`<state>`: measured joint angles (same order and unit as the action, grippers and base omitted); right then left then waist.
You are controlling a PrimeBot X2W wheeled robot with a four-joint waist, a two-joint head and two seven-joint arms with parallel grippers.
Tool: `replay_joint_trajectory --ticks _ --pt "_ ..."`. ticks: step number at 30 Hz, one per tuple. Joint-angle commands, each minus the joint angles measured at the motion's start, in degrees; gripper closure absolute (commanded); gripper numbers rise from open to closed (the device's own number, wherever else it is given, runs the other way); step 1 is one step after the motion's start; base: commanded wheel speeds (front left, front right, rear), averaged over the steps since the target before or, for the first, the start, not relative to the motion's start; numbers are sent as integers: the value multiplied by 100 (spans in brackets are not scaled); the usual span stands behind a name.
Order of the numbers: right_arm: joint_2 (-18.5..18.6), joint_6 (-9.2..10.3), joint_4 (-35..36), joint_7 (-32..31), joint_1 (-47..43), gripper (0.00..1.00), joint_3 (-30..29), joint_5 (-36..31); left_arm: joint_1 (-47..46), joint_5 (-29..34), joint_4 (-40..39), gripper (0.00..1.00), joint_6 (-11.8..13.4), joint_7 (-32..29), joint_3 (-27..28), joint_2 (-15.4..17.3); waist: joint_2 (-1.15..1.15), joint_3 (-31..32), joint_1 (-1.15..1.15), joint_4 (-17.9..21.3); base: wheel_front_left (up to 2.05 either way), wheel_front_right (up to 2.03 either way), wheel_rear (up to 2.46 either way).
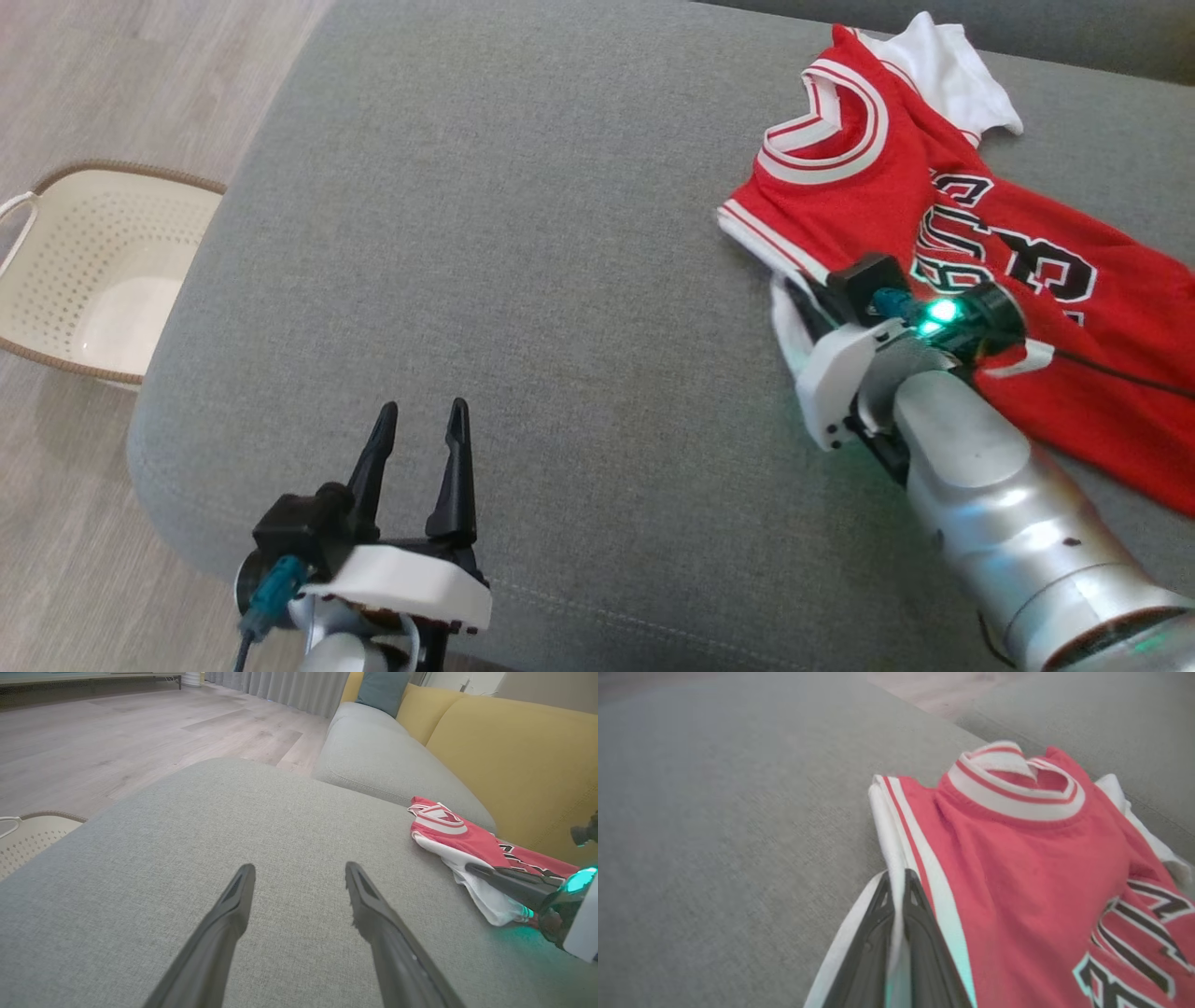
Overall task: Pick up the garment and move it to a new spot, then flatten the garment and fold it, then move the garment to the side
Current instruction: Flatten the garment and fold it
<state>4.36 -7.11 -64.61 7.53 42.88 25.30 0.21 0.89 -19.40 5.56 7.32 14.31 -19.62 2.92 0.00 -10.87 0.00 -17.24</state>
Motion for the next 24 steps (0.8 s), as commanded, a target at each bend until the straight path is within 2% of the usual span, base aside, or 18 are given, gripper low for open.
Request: replay_joint_trajectory --ticks 1,10,12,16,22,24 --pt "-142 -37 320 115 28 100 340 326 -157 -23 -173 0 15 69 179 -4 0 20 0 15 0 0 0" --pt "-146 -37 2074 -317 -156 100 2564 2227 -128 57 -201 0 -2 69 275 -4 0 49 0 191 0 0 0" --pt "-88 -37 2239 -448 -151 100 2828 2505 -136 68 -209 0 -17 69 275 -4 0 27 0 184 0 0 0" --pt "91 -37 2211 -558 -79 100 3007 2923 -166 88 -214 0 -36 69 257 -4 0 -63 0 141 0 0 0" --pt "178 -37 1567 -386 168 100 2894 3065 -235 82 -203 0 -38 69 234 -4 0 -187 0 80 0 0 0" --pt "160 -37 1258 -238 272 71 2821 3034 -255 78 -198 0 -31 69 231 -4 0 -220 0 72 0 0 0"
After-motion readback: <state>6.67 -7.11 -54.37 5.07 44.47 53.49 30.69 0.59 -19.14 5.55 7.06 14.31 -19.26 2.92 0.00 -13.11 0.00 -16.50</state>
